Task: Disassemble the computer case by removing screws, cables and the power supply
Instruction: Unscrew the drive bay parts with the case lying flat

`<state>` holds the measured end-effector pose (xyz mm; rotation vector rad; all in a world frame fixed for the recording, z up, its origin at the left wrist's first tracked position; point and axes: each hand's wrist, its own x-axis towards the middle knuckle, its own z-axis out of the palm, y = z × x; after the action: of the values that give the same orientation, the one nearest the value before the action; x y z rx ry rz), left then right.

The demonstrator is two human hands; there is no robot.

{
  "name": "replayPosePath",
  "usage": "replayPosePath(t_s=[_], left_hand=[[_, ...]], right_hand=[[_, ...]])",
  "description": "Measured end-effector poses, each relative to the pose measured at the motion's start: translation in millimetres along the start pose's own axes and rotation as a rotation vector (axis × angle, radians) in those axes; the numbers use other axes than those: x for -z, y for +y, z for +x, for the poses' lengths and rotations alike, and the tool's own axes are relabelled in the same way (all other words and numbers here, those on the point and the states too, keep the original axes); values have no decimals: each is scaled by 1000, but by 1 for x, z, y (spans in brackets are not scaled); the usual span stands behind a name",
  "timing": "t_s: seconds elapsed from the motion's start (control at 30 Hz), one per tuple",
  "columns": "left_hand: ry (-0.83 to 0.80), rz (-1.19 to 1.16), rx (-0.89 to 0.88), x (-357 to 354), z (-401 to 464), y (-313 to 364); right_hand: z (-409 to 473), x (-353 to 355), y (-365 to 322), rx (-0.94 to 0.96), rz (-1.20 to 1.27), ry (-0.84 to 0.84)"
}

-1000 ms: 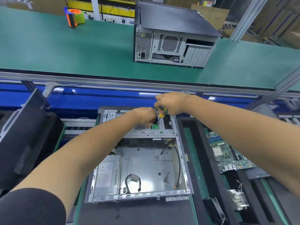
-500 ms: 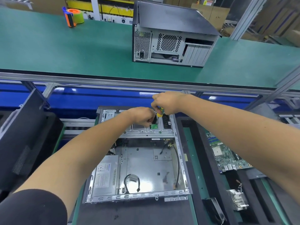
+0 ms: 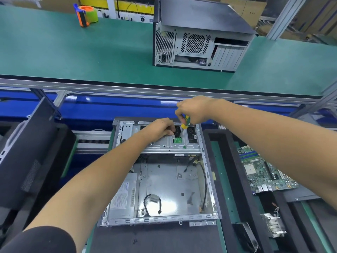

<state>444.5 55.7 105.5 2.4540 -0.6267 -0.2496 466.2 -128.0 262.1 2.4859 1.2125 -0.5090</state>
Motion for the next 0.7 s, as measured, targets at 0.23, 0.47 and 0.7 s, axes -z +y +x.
replayPosePath(t_s=[0.23, 0.47, 0.7], left_hand=[[-44, -56, 43, -1, 5, 2], [-22, -88, 59, -2, 6, -3], [-8, -131, 42, -5, 5, -10]], right_hand=[[17, 4, 1, 24, 96, 126], [27, 11, 7, 22, 190, 80], [32, 10, 6, 17, 214, 67]])
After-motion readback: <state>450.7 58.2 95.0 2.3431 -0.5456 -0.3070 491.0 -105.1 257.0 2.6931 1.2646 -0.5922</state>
